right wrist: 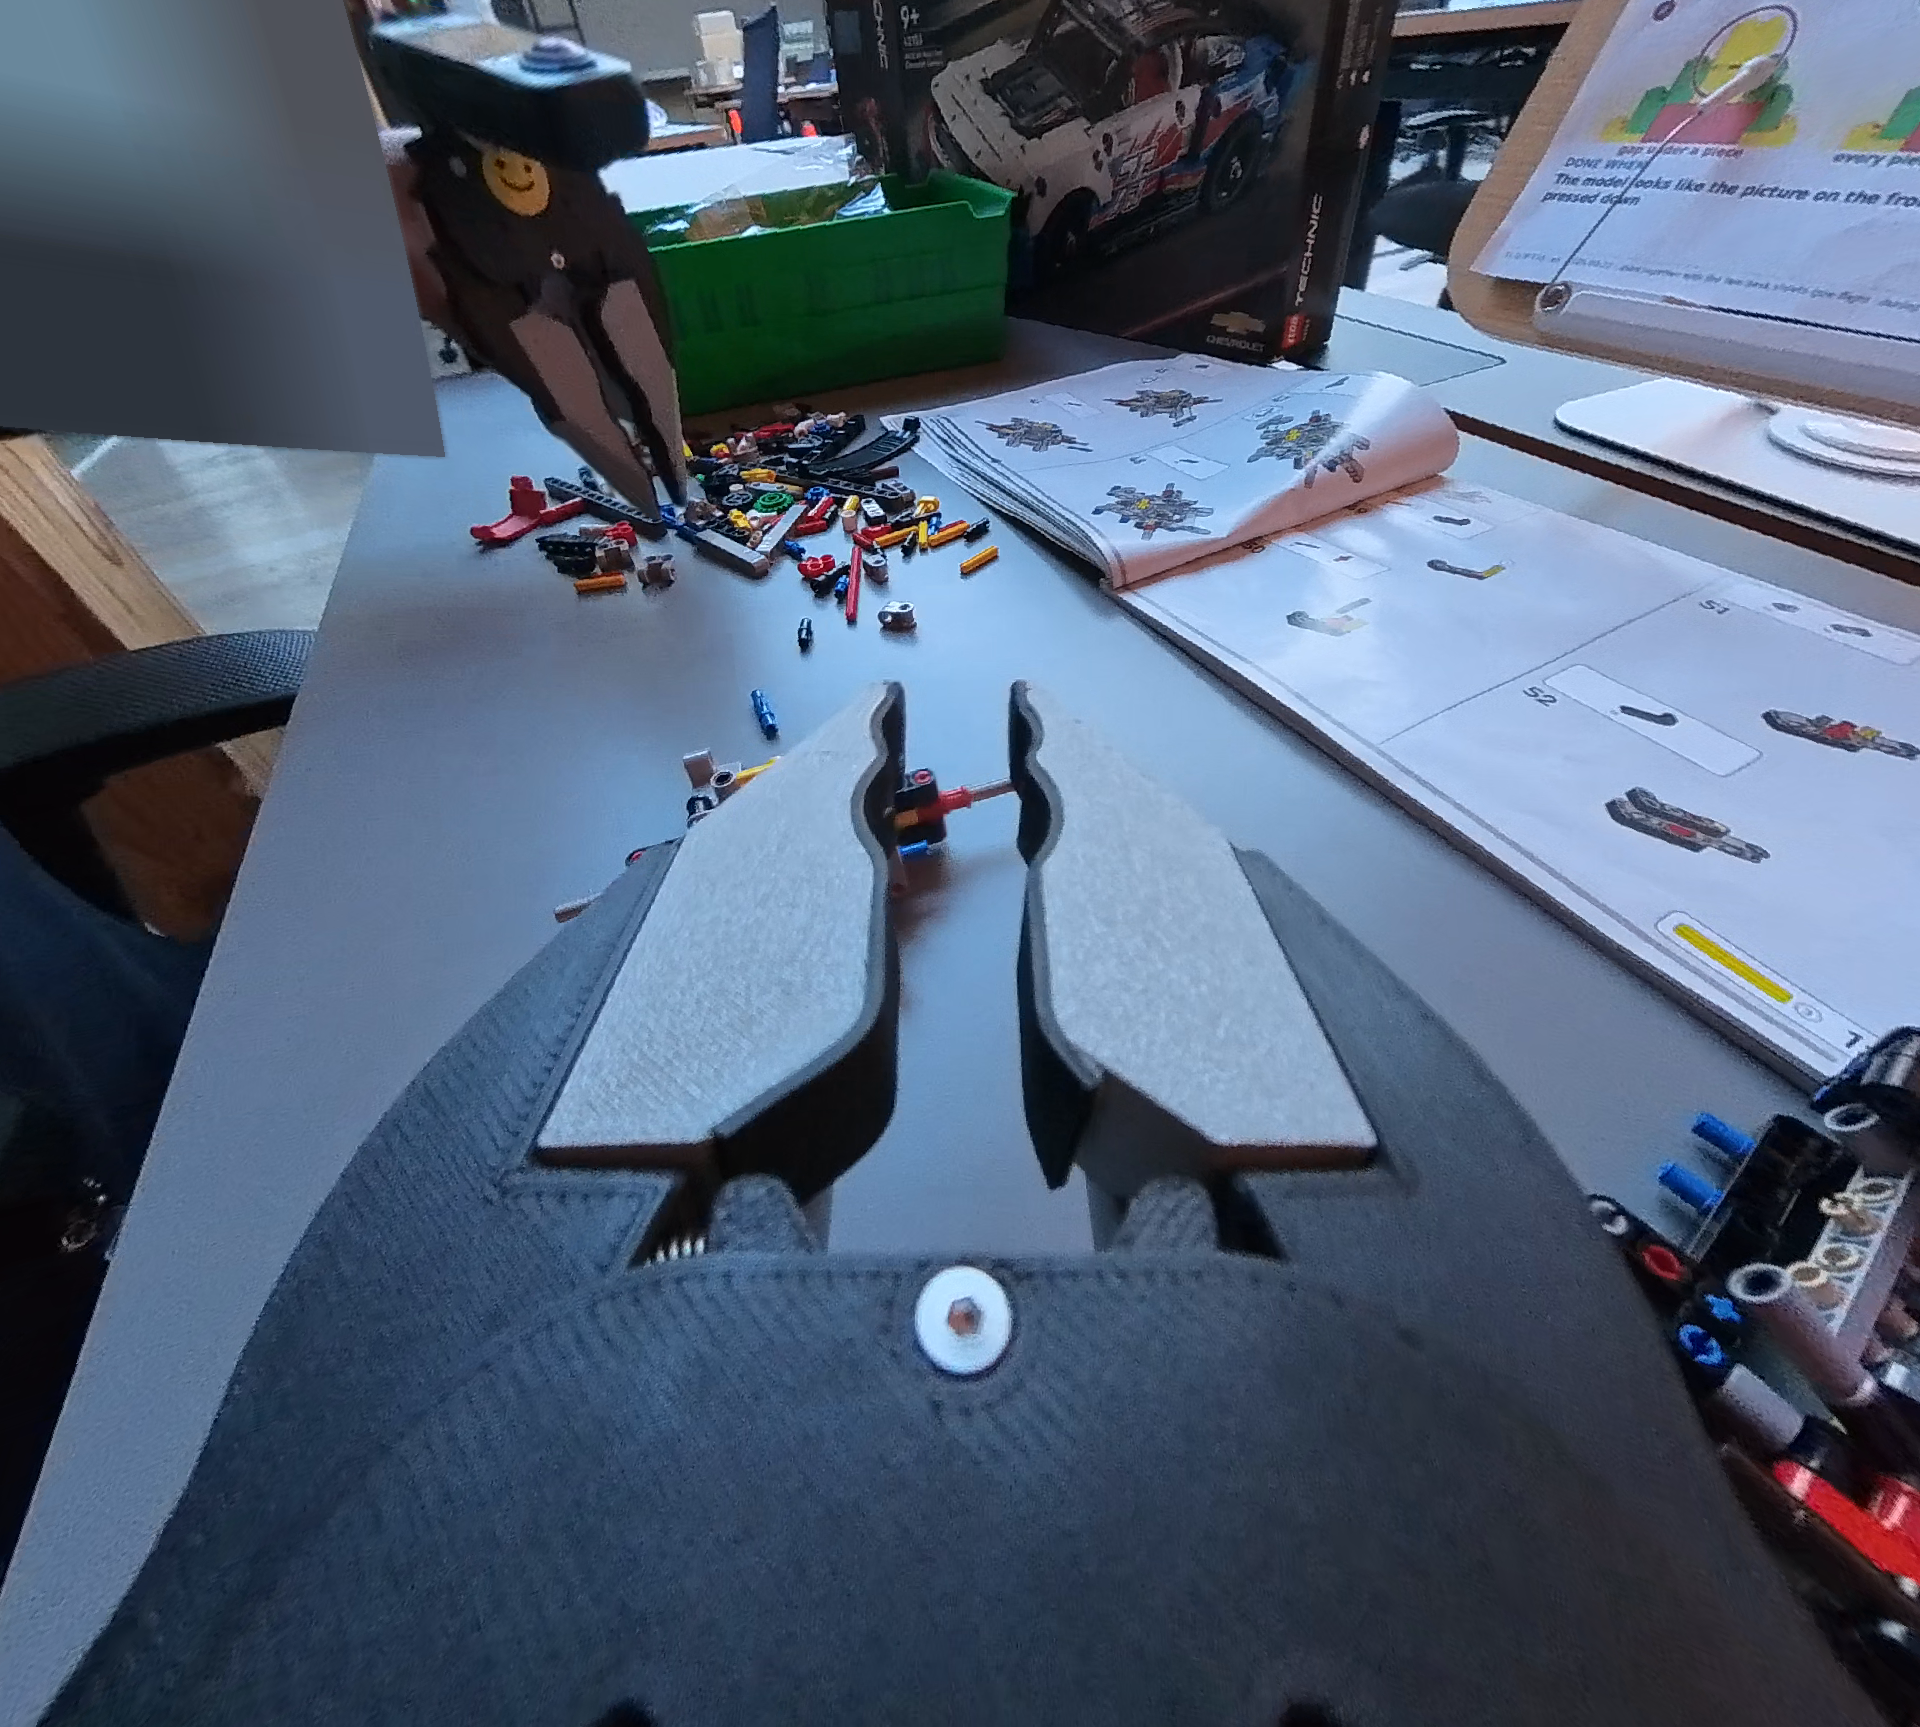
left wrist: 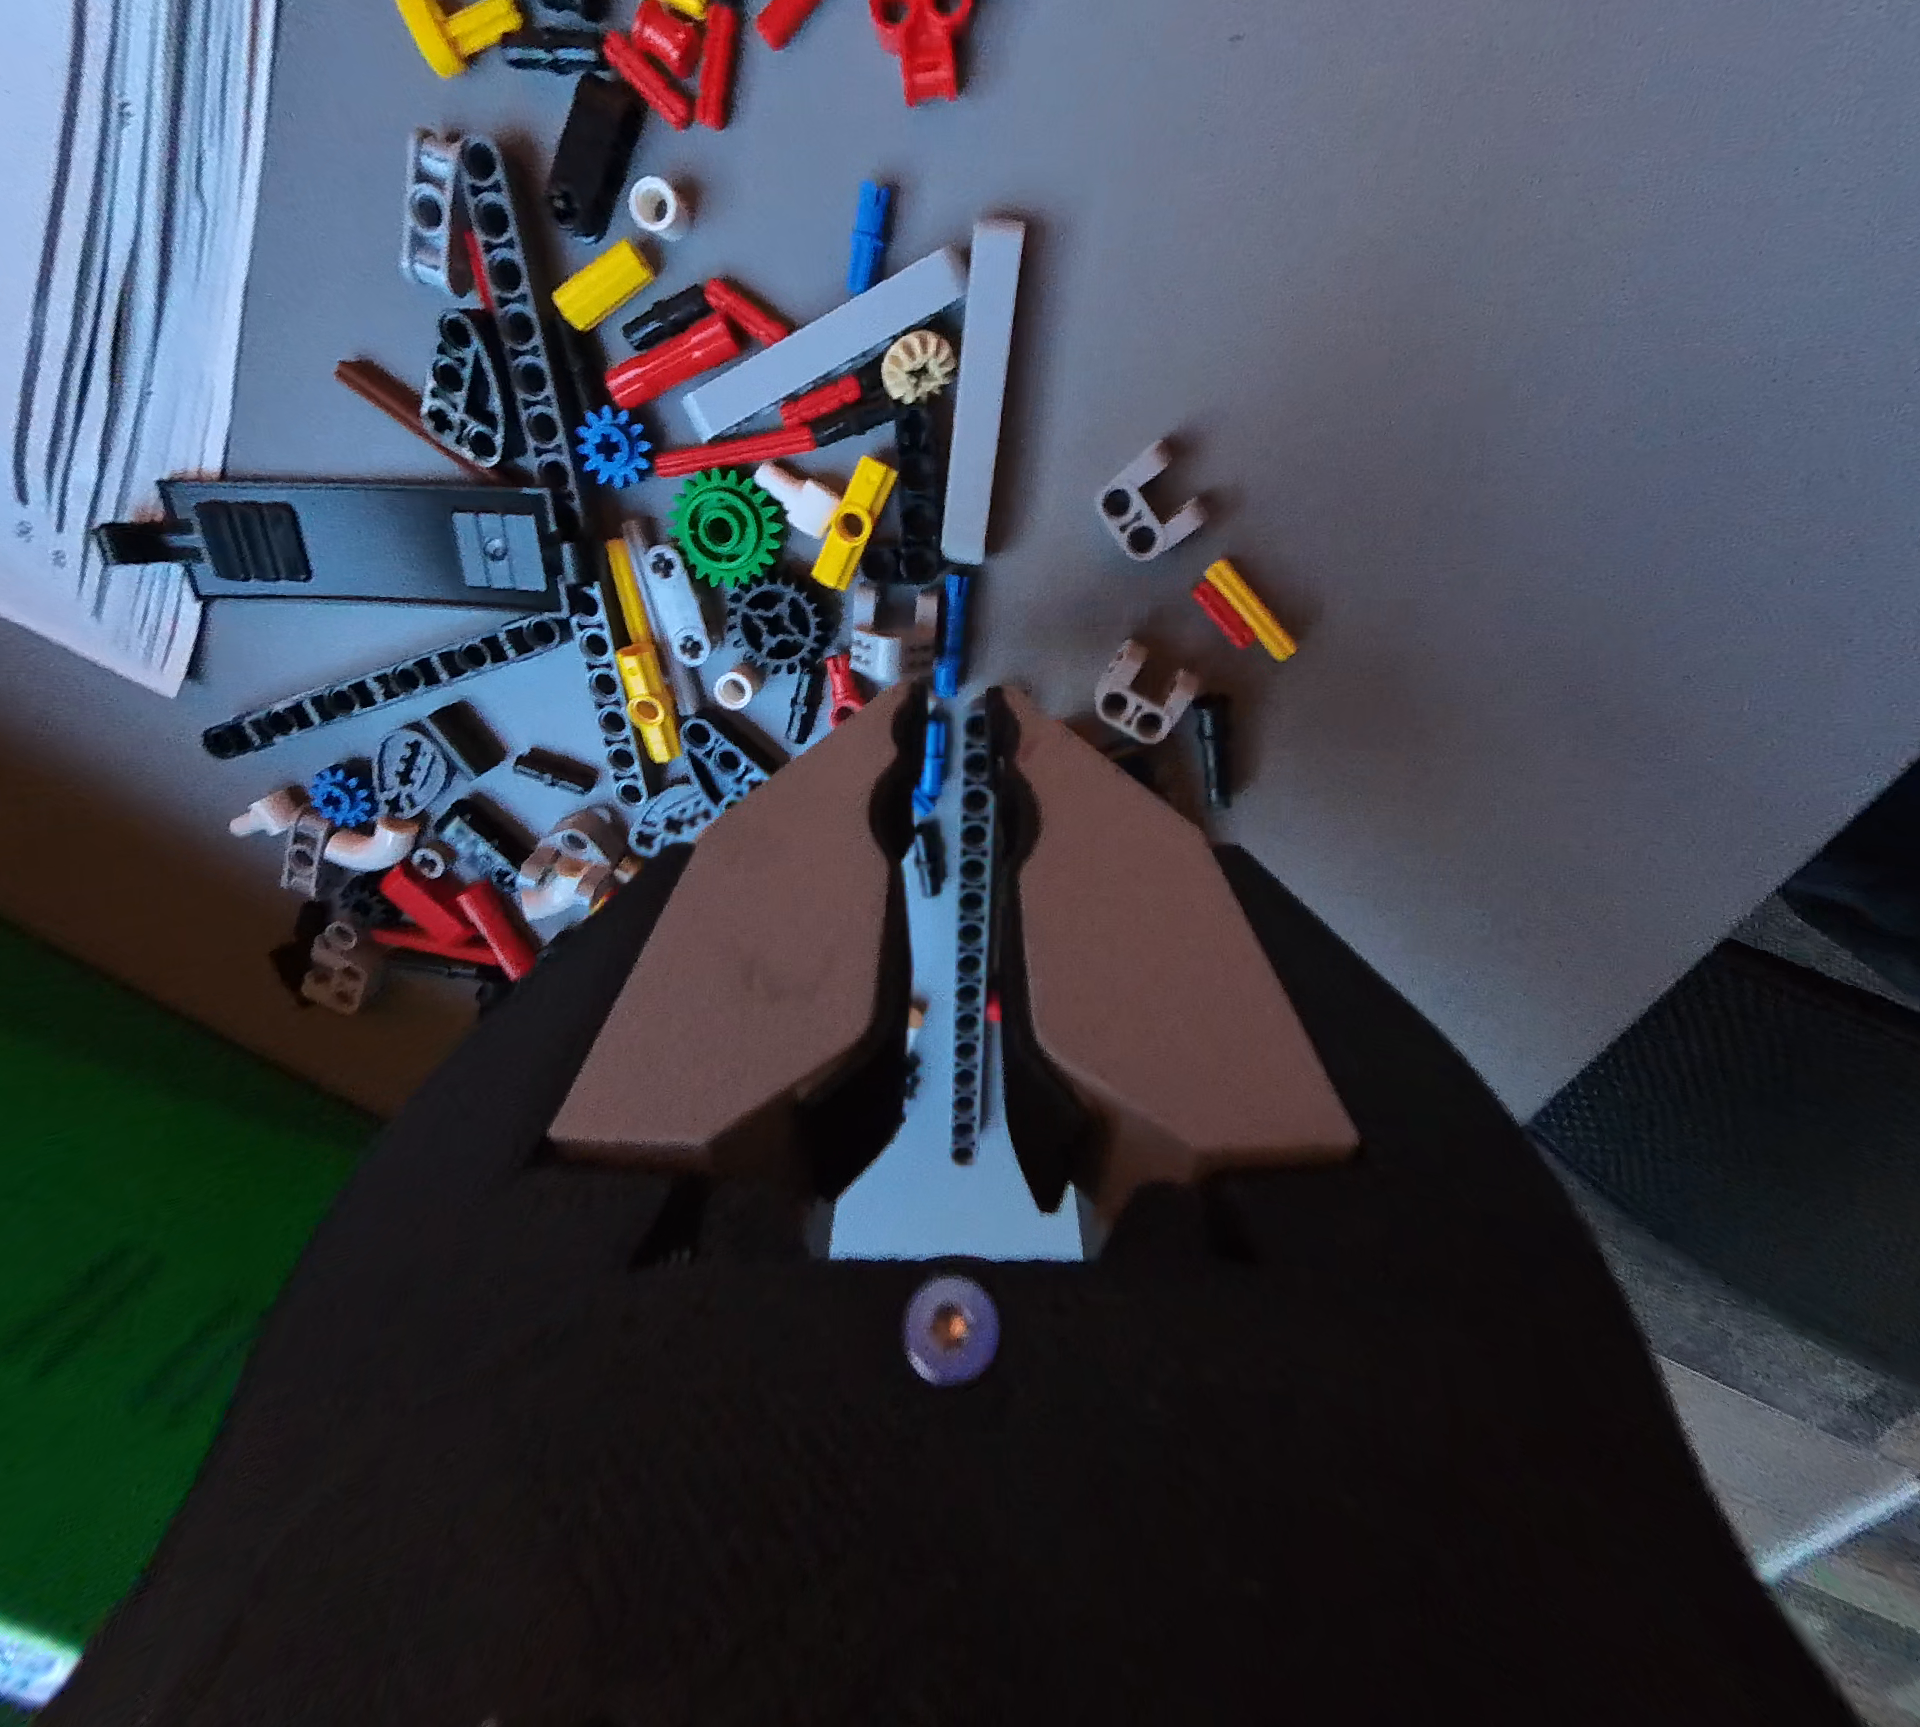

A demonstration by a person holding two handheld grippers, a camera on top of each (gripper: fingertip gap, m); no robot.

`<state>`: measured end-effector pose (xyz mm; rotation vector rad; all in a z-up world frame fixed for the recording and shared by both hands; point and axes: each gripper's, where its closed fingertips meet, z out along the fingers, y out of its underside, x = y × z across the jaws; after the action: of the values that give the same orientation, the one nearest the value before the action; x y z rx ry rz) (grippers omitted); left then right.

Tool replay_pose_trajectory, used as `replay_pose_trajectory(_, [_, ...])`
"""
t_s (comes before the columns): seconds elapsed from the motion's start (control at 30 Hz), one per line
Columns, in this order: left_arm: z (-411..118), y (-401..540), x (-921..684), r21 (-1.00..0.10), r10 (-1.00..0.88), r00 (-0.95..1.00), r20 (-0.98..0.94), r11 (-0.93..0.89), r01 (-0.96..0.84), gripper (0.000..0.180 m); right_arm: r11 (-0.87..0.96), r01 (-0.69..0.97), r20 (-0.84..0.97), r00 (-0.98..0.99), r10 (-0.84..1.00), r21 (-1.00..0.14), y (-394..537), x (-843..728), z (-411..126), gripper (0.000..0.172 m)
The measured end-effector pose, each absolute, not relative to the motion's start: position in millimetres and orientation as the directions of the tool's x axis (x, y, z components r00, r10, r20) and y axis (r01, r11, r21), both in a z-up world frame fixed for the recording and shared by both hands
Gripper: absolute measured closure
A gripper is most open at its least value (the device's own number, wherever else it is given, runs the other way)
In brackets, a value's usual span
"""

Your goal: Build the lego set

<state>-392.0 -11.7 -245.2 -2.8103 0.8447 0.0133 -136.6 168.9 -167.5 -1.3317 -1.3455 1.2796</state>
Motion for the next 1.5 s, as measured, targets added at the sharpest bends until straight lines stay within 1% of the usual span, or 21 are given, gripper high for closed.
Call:
replay_pose_trajectory(0.13, [-255.1,-5.7,-393.6,-0.175,-0.555,0.826,-0.098,-0.808,-0.563,0.172,-0.098,0.138,-0.111,-0.088,0.99,-0.986,171.5,-135.7,-166.6,0.157])
replay_pose_trajectory(0.17, [-257.2,-6.0,-392.0,-0.173,-0.561,0.824,-0.08,-0.806,-0.565,0.175,-0.101,0.136,-0.114,-0.09,0.989,-0.985,171.7,-135.6,-166.5,0.158])
replay_pose_trajectory(0.23, [-257.2,-2.9,-390.4,-0.192,-0.556,0.829,-0.066,-0.808,-0.557,0.173,-0.108,0.133,-0.12,-0.091,0.989,-0.985,172.1,-135.2,-165.9,0.158])
replay_pose_trajectory(0.3, [-257.5,-3.0,-389.4,-0.192,-0.555,0.83,-0.057,-0.81,-0.555,0.177,-0.113,0.129,-0.126,-0.093,0.988,-0.985,172.3,-134.6,-165.1,0.158])
replay_pose_trajectory(0.43, [-255.0,-4.3,-392.1,-0.172,-0.572,0.815,-0.093,-0.797,-0.579,0.178,-0.114,0.128,-0.127,-0.1,0.987,-0.985,170.9,-134.7,-164.7,0.159])
replay_pose_trajectory(0.57, [-228.7,4.0,-385.3,-0.236,-0.559,0.823,-0.098,-0.791,-0.565,0.178,-0.1,0.131,-0.114,-0.108,0.988,-0.986,168.0,-135.8,-163.9,0.159])
replay_pose_trajectory(0.7, [-213.0,25.4,-336.3,-0.303,-0.641,0.762,-0.089,-0.712,-0.634,0.178,-0.077,0.134,-0.091,-0.105,0.99,-0.988,166.4,-136.1,-163.3,0.16])
replay_pose_trajectory(0.8, [-227.9,41.8,-288.8,-0.301,-0.709,0.702,-0.076,-0.655,-0.693,0.178,-0.066,0.137,-0.08,-0.099,0.992,-0.988,166.8,-135.5,-163.4,0.161])
replay_pose_trajectory(0.93, [-250.8,44.1,-249.6,-0.299,-0.762,0.648,-0.016,-0.614,-0.73,0.177,-0.054,0.133,-0.066,-0.088,0.994,-0.99,167.8,-133.7,-162.0,0.162])
replay_pose_trajectory(1.0, [-254.2,49.5,-244.3,-0.302,-0.754,0.656,-0.033,-0.618,-0.726,0.178,-0.05,0.128,-0.061,-0.087,0.994,-0.991,167.7,-133.0,-160.6,0.162])
replay_pose_trajectory(1.1, [-252.1,57.8,-232.0,-0.337,-0.756,0.654,-0.03,-0.608,-0.719,0.177,-0.045,0.124,-0.057,-0.092,0.994,-0.991,166.0,-133.1,-159.2,0.162])
replay_pose_trajectory(1.17, [-253.3,64.7,-232.6,-0.332,-0.751,0.657,-0.064,-0.605,-0.724,0.177,-0.037,0.127,-0.049,-0.094,0.994,-0.991,164.7,-133.5,-159.6,0.162])
replay_pose_trajectory(1.23, [-256.6,67.4,-232.3,-0.33,-0.747,0.662,-0.058,-0.611,-0.719,0.177,-0.026,0.13,-0.038,-0.091,0.995,-0.991,164.3,-133.5,-160.1,0.163])
replay_pose_trajectory(1.27, [-258.5,68.5,-234.2,-0.328,-0.741,0.669,-0.059,-0.619,-0.714,0.175,-0.022,0.131,-0.034,-0.089,0.995,-0.991,164.4,-133.5,-160.1,0.163])
replay_pose_trajectory(1.33, [-257.6,69.0,-234.1,-0.349,-0.735,0.677,-0.042,-0.624,-0.699,0.165,-0.022,0.131,-0.033,-0.086,0.996,-0.991,165.2,-133.2,-160.4,0.163])
replay_pose_trajectory(1.5, [-238.2,56.3,-258.0,-0.341,-0.708,0.703,-0.072,-0.644,-0.684,0.168,-0.035,0.133,-0.046,-0.08,0.996,-0.991,167.7,-132.8,-161.5,0.163])
